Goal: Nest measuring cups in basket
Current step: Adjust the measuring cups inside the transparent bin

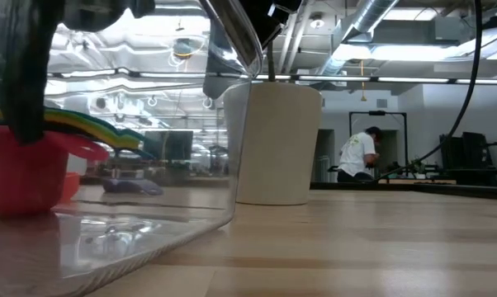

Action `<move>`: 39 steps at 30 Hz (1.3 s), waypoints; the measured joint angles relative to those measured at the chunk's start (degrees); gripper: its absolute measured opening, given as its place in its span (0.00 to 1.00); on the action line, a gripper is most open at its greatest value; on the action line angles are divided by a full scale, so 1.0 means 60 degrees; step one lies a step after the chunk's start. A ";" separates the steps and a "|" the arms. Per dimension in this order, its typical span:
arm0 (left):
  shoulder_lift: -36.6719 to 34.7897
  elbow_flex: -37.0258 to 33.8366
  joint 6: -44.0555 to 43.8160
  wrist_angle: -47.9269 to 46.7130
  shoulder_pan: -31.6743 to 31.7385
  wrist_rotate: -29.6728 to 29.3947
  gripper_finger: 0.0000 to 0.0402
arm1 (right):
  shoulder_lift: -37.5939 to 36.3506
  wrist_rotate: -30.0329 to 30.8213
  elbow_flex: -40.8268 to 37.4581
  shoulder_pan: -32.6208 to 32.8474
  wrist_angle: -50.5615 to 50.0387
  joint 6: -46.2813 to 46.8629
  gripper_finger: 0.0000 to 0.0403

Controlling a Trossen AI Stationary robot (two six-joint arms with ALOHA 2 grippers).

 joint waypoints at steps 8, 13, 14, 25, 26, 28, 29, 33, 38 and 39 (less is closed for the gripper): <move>-0.0079 0.0703 -0.0360 -0.1019 -0.0081 0.0388 0.00 | -0.0001 -0.0093 0.0000 0.0029 0.0000 0.0008 0.01; -0.0421 0.2082 -0.0955 -0.2280 -0.0319 0.0248 0.00 | 0.0009 0.0082 0.0301 0.0108 -0.0492 0.0332 0.01; -0.0454 0.2341 -0.1115 -0.2532 -0.0341 0.0361 0.00 | 0.0006 0.0113 0.0426 0.0138 -0.0695 0.0466 0.01; -0.0446 0.2523 -0.3213 -0.4540 -0.1079 0.1622 0.00 | -0.1156 0.0491 0.0701 0.1216 -0.3956 0.4820 0.01; -0.0467 0.2394 -0.3379 -0.4561 -0.1125 0.1613 0.00 | -0.1356 0.0539 0.0665 0.1440 -0.3872 0.5026 0.01; -0.0470 0.2176 -0.3547 -0.4604 -0.1248 0.1621 0.00 | -0.1646 0.0825 0.0708 0.1834 -0.3920 0.5887 0.01; -0.0476 0.2110 -0.3595 -0.4553 -0.1334 0.1626 0.00 | -0.1785 0.0939 0.0715 0.2020 -0.4025 0.6200 0.01; -0.0690 0.2042 -0.3583 -0.4563 -0.1673 0.1548 0.00 | -0.2242 0.1647 0.0688 0.2862 -0.3919 0.6572 0.01; -0.1770 0.1378 -0.4436 -0.4542 -0.2042 0.0423 0.00 | -0.2693 0.3383 0.0688 0.3663 -0.3959 0.7315 0.01; -0.2064 0.1134 -0.4659 -0.4564 -0.2098 0.0222 0.00 | -0.2733 0.3800 0.0688 0.3753 -0.3997 0.7388 0.01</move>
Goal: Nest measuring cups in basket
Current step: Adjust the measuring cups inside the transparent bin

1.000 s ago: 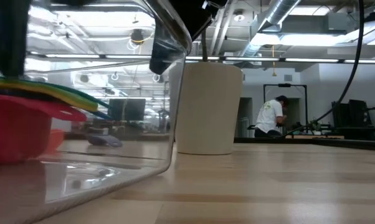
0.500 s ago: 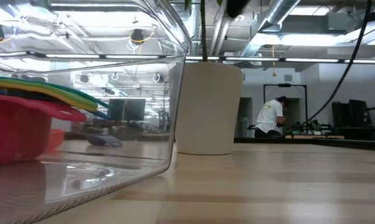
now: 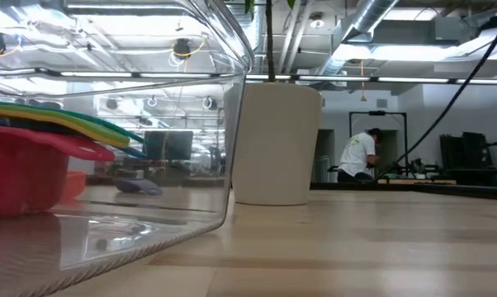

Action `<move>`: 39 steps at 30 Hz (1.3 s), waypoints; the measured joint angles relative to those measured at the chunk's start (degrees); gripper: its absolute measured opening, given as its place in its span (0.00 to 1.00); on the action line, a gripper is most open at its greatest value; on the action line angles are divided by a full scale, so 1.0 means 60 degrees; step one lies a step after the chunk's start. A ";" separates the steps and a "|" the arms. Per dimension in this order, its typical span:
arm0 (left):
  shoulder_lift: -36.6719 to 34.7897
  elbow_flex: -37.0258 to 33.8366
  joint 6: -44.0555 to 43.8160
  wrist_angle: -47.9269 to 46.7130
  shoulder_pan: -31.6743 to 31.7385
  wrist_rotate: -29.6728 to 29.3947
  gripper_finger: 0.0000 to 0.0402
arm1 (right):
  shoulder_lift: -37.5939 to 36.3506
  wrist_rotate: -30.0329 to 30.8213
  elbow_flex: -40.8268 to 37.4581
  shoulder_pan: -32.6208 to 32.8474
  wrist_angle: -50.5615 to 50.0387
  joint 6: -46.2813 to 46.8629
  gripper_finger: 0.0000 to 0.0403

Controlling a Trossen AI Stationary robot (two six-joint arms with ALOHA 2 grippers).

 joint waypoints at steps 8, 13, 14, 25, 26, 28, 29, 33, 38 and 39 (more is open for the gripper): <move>-0.2750 -0.3058 -0.0977 0.1267 -0.0102 -0.0438 0.00 | -0.0022 0.1611 -0.0938 -0.0386 0.0017 0.0608 0.01; -0.4514 -0.5147 -0.0712 0.3436 0.0116 -0.0518 0.00 | -0.0411 0.1361 -0.2388 -0.1317 0.0035 0.1819 0.01; -0.4823 -0.5491 -0.0454 0.3782 0.0264 -0.0532 0.00 | -0.0660 0.1230 -0.2762 -0.1513 0.0042 0.1987 0.01; -0.6881 -0.7476 0.4802 0.7067 0.3734 0.0802 0.00 | -0.4945 -0.0586 -0.7637 -0.2484 0.0042 0.4030 0.01; -0.6941 -0.7472 0.5241 0.7165 0.4102 0.1220 0.00 | -0.5432 -0.1077 -0.8121 -0.2425 0.0105 0.4007 0.01; -0.7015 -0.7480 0.5870 0.7143 0.4863 0.2191 0.00 | -0.6367 -0.1763 -0.9189 -0.2282 0.0783 0.3502 0.01; -0.7017 -0.7480 0.6010 0.7284 0.5231 0.2565 0.00 | -0.6851 -0.1978 -0.9748 -0.2192 0.1469 0.2887 0.01; -0.6957 -0.7480 0.5851 0.8043 0.6270 0.3152 0.00 | -0.8931 -0.2917 -1.2134 -0.2115 0.5869 -0.0534 0.01; -0.6959 -0.7480 0.5414 0.9222 0.6670 0.2884 0.00 | -1.0652 -0.4990 -1.4897 -0.2854 1.2275 -0.5266 0.01; -0.6959 -0.7480 0.5319 0.9395 0.6671 0.2777 0.00 | -1.0886 -0.5346 -1.5279 -0.3068 1.3183 -0.5823 0.01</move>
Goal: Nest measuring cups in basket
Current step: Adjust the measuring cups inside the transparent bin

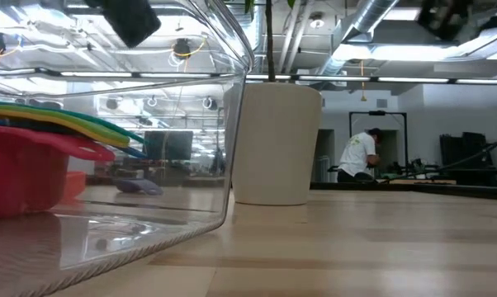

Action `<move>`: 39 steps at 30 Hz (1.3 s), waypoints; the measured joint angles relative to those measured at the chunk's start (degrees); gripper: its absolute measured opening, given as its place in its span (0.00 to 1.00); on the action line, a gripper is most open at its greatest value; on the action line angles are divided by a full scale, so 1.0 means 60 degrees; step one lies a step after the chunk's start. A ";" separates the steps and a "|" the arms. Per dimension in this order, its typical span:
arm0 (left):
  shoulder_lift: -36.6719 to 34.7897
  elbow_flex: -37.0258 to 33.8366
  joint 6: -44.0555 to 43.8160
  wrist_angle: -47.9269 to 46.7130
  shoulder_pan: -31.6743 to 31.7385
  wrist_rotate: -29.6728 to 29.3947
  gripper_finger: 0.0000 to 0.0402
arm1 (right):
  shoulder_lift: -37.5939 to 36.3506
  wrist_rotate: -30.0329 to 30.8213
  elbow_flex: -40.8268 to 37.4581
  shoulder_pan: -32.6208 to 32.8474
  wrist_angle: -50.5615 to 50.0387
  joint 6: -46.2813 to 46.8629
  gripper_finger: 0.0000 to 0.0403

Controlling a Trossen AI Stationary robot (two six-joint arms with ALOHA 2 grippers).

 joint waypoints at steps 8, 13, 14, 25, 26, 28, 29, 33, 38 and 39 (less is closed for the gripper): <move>-0.0078 0.0004 -0.2377 -0.1978 -0.1105 0.0697 0.00 | -0.0514 -0.1415 -0.0991 -0.1027 0.1376 -0.0120 0.02; -0.0029 0.0004 -0.4429 -0.2916 -0.2959 0.0114 0.00 | -0.0236 -0.1273 -0.0994 -0.1015 0.1367 -0.0048 0.02; -0.0029 0.0004 -0.4801 -0.3180 -0.3315 -0.0454 0.00 | -0.0191 -0.1271 -0.0994 -0.1020 0.1320 -0.0046 0.01; 0.1157 0.0004 -0.4779 -0.4003 -0.3223 -0.2560 0.00 | 0.0357 -0.1204 -0.0990 -0.1282 0.1333 0.0032 0.02; 0.1289 0.0004 -0.4685 -0.4034 -0.3159 -0.2632 0.00 | 0.0369 -0.1204 -0.0990 -0.1278 0.1344 0.0032 0.02; 0.1503 0.0004 -0.4370 -0.4002 -0.3015 -0.2714 0.00 | 0.0372 -0.1204 -0.0990 -0.1268 0.1354 0.0032 0.02; 0.1615 0.0004 -0.4198 -0.3968 -0.2936 -0.2680 0.00 | 0.0372 -0.1204 -0.0990 -0.1268 0.1354 0.0032 0.02; 0.2162 0.0004 -0.3439 -0.3372 -0.2686 -0.2259 0.00 | 0.0372 -0.1204 -0.0990 -0.1268 0.1351 0.0032 0.02; 0.2805 0.0000 -0.3213 -0.3158 -0.2599 -0.1607 0.00 | 0.0372 -0.1265 -0.0990 -0.1260 0.1351 0.0032 0.02; 0.2840 0.0003 -0.3238 -0.3151 -0.2599 -0.1497 0.00 | 0.0372 -0.1268 -0.0990 -0.1260 0.1348 0.0032 0.02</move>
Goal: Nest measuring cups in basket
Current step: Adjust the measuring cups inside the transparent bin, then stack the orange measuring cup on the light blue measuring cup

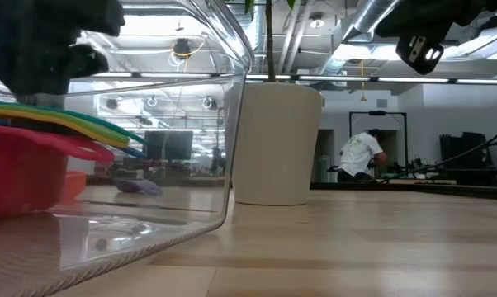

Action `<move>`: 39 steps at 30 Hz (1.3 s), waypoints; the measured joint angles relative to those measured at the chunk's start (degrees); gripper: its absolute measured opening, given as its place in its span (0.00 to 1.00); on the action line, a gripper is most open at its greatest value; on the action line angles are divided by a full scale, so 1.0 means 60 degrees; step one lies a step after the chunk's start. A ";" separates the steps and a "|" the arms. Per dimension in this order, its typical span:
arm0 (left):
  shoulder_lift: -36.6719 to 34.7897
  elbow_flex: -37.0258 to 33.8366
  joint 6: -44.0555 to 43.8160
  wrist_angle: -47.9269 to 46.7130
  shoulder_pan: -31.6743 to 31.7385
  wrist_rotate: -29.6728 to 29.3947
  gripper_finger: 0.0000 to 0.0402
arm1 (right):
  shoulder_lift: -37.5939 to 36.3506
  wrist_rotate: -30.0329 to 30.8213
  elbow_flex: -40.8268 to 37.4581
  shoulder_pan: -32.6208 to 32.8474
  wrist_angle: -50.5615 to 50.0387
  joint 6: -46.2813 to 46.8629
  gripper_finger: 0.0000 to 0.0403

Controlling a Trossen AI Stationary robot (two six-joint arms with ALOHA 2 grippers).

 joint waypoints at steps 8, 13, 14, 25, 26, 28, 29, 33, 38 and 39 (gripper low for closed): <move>0.0016 0.0001 -0.0378 0.0037 -0.0123 0.0993 0.00 | 0.0000 -0.0010 0.0000 0.0000 -0.0170 -0.0050 0.02; 0.0016 0.0054 -0.0734 0.0155 -0.0341 0.1321 0.00 | 0.0004 -0.0030 0.0000 0.0000 -0.0528 0.0046 0.02; 0.0016 0.0110 -0.0799 0.0134 -0.0389 0.1414 0.00 | 0.0004 -0.0041 0.0000 0.0000 -0.0554 0.0058 0.02; 0.0016 0.0475 -0.1371 -0.0344 -0.0871 0.1196 0.00 | 0.0004 -0.0046 0.0000 0.0000 -0.0566 0.0025 0.02; 0.0005 0.0477 -0.1452 -0.0635 -0.0867 0.0843 0.00 | 0.0004 -0.0046 0.0000 0.0000 -0.0562 0.0025 0.02; -0.0109 0.0656 -0.1679 -0.1547 -0.0787 0.0051 0.00 | 0.0004 -0.0046 0.0000 0.0000 -0.0516 0.0025 0.02; -0.0186 0.0923 -0.1775 -0.1964 -0.0677 -0.0242 0.00 | 0.0004 -0.0047 0.0000 0.0000 -0.0475 0.0060 0.02; -0.0719 0.2495 -0.1692 -0.3259 -0.0404 -0.1418 0.00 | 0.0000 -0.0049 0.0007 0.0007 -0.0362 0.0171 0.03; -0.1581 0.3656 -0.1612 -0.4246 0.0080 -0.3595 0.00 | 0.0004 -0.0049 0.0007 0.0007 -0.0336 0.0171 0.03; -0.1765 0.3672 -0.1741 -0.4510 0.0329 -0.3553 0.00 | 0.0004 -0.0049 0.0007 0.0007 -0.0341 0.0171 0.03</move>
